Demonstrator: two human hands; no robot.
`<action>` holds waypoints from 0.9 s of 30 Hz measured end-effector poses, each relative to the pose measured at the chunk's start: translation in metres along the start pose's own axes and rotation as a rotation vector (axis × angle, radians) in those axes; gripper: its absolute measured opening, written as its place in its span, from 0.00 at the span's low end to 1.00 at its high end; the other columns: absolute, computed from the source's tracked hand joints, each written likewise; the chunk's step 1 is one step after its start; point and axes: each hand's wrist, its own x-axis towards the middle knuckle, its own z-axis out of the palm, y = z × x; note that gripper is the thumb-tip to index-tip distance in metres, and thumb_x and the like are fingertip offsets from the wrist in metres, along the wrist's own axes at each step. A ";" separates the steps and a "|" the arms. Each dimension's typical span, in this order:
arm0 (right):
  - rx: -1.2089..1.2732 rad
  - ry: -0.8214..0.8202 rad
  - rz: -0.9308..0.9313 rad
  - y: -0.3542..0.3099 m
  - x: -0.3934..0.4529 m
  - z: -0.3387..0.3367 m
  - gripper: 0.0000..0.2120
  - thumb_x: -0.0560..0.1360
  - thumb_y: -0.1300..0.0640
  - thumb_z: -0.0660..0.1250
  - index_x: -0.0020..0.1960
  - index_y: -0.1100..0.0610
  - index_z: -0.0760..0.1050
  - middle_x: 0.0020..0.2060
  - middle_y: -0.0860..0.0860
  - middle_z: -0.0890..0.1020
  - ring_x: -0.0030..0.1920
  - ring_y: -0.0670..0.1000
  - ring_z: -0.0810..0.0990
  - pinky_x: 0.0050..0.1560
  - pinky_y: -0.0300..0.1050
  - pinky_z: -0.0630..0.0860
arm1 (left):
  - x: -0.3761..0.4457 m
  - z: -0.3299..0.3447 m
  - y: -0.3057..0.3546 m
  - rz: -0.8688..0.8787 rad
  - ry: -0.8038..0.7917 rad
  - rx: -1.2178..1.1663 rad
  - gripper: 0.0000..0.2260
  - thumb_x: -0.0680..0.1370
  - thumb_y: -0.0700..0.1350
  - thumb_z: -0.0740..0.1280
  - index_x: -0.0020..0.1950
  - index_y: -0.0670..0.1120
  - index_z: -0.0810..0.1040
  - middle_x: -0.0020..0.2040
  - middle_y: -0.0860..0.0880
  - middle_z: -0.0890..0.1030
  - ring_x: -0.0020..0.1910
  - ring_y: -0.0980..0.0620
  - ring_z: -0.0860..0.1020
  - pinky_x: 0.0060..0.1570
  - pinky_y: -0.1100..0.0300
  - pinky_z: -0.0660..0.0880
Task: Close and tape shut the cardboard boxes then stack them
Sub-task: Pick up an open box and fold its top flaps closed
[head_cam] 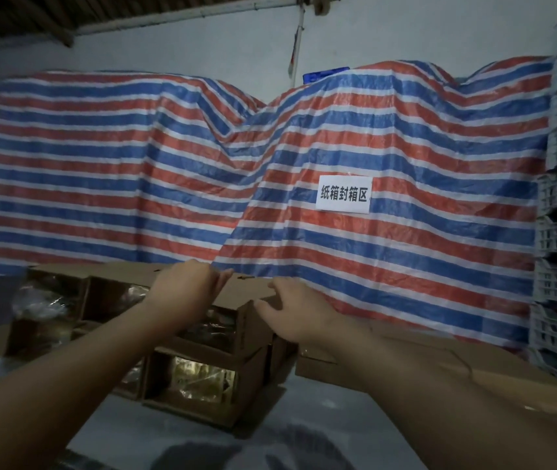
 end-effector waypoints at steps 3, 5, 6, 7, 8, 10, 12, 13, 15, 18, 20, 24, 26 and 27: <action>0.053 -0.056 -0.033 -0.021 0.018 0.014 0.20 0.77 0.39 0.64 0.63 0.49 0.71 0.52 0.45 0.75 0.48 0.44 0.76 0.46 0.43 0.77 | 0.006 -0.002 -0.031 -0.073 0.042 0.006 0.16 0.81 0.58 0.56 0.42 0.52 0.77 0.34 0.52 0.78 0.31 0.58 0.78 0.38 0.59 0.80; 0.012 -0.085 -0.034 -0.031 0.026 0.025 0.24 0.76 0.37 0.65 0.65 0.50 0.71 0.58 0.49 0.76 0.56 0.50 0.76 0.56 0.52 0.78 | 0.008 -0.001 -0.050 -0.055 0.074 0.034 0.09 0.81 0.54 0.60 0.48 0.54 0.78 0.36 0.54 0.77 0.34 0.60 0.77 0.39 0.61 0.79; -0.043 -0.096 -0.022 -0.035 0.030 0.030 0.27 0.75 0.36 0.65 0.67 0.51 0.70 0.61 0.51 0.75 0.59 0.52 0.75 0.60 0.54 0.76 | 0.008 0.000 -0.059 -0.051 0.092 0.049 0.06 0.81 0.52 0.62 0.51 0.54 0.78 0.38 0.55 0.77 0.35 0.61 0.77 0.40 0.62 0.78; -0.100 -0.104 -0.013 -0.037 0.034 0.036 0.30 0.75 0.35 0.64 0.68 0.53 0.69 0.62 0.52 0.74 0.61 0.54 0.73 0.62 0.54 0.75 | 0.007 0.003 -0.066 -0.051 0.101 0.067 0.05 0.81 0.49 0.64 0.54 0.53 0.77 0.41 0.55 0.77 0.37 0.60 0.76 0.40 0.63 0.76; -0.141 -0.114 0.000 -0.038 0.035 0.040 0.30 0.75 0.35 0.63 0.69 0.54 0.68 0.63 0.52 0.73 0.61 0.54 0.72 0.62 0.55 0.74 | 0.007 0.008 -0.071 -0.053 0.096 0.080 0.08 0.80 0.47 0.65 0.59 0.53 0.76 0.45 0.55 0.78 0.41 0.59 0.77 0.42 0.62 0.75; -0.166 -0.119 0.014 -0.041 0.038 0.050 0.27 0.76 0.37 0.62 0.66 0.55 0.69 0.60 0.53 0.72 0.59 0.55 0.72 0.61 0.55 0.74 | 0.007 0.018 -0.082 -0.071 0.046 0.060 0.21 0.78 0.45 0.67 0.70 0.52 0.69 0.60 0.52 0.78 0.55 0.54 0.77 0.53 0.58 0.77; -0.154 -0.108 0.030 -0.044 0.039 0.055 0.24 0.77 0.41 0.60 0.66 0.56 0.69 0.59 0.53 0.73 0.59 0.56 0.72 0.61 0.55 0.73 | 0.007 0.028 -0.090 -0.059 -0.020 0.052 0.30 0.76 0.44 0.68 0.77 0.52 0.61 0.73 0.51 0.69 0.70 0.52 0.69 0.67 0.54 0.69; -0.140 -0.107 0.040 -0.045 0.040 0.056 0.23 0.77 0.43 0.60 0.66 0.56 0.69 0.60 0.53 0.73 0.60 0.56 0.72 0.62 0.55 0.73 | 0.007 0.033 -0.092 -0.040 -0.057 0.066 0.33 0.76 0.45 0.68 0.78 0.53 0.57 0.76 0.51 0.64 0.73 0.51 0.65 0.71 0.53 0.65; -0.119 -0.104 0.055 -0.048 0.041 0.057 0.19 0.78 0.47 0.59 0.63 0.56 0.71 0.59 0.54 0.74 0.59 0.56 0.73 0.62 0.55 0.74 | 0.007 0.042 -0.094 -0.007 -0.122 0.093 0.36 0.76 0.49 0.68 0.79 0.54 0.53 0.79 0.52 0.59 0.76 0.51 0.60 0.74 0.51 0.58; -0.101 -0.095 0.070 -0.049 0.042 0.057 0.07 0.79 0.53 0.61 0.54 0.54 0.73 0.53 0.52 0.76 0.53 0.53 0.75 0.57 0.53 0.78 | 0.011 0.054 -0.094 0.032 -0.156 0.129 0.32 0.78 0.52 0.65 0.79 0.54 0.54 0.79 0.52 0.58 0.77 0.52 0.57 0.75 0.50 0.53; -0.120 -0.099 0.059 -0.048 0.040 0.056 0.05 0.80 0.57 0.62 0.54 0.55 0.75 0.52 0.52 0.77 0.52 0.53 0.76 0.56 0.52 0.79 | 0.014 0.061 -0.094 0.065 -0.149 0.175 0.29 0.79 0.51 0.65 0.77 0.54 0.58 0.77 0.52 0.63 0.76 0.52 0.60 0.75 0.50 0.54; -0.192 -0.098 0.018 -0.050 0.036 0.054 0.06 0.80 0.61 0.63 0.56 0.56 0.76 0.52 0.54 0.78 0.51 0.54 0.77 0.55 0.52 0.79 | 0.014 0.065 -0.093 0.062 -0.102 0.174 0.28 0.77 0.47 0.68 0.75 0.55 0.62 0.73 0.54 0.69 0.73 0.54 0.64 0.74 0.52 0.56; -0.233 -0.098 0.010 -0.053 0.036 0.052 0.07 0.80 0.61 0.64 0.57 0.57 0.76 0.51 0.55 0.79 0.51 0.55 0.77 0.54 0.51 0.79 | 0.013 0.065 -0.094 0.050 -0.099 0.144 0.29 0.76 0.45 0.69 0.75 0.54 0.62 0.73 0.53 0.69 0.73 0.54 0.65 0.74 0.52 0.56; -0.256 -0.099 0.011 -0.054 0.036 0.051 0.07 0.79 0.62 0.65 0.57 0.57 0.76 0.51 0.55 0.79 0.51 0.55 0.78 0.53 0.51 0.79 | 0.012 0.064 -0.094 0.039 -0.093 0.112 0.29 0.77 0.45 0.68 0.75 0.53 0.62 0.73 0.53 0.69 0.72 0.53 0.66 0.74 0.52 0.57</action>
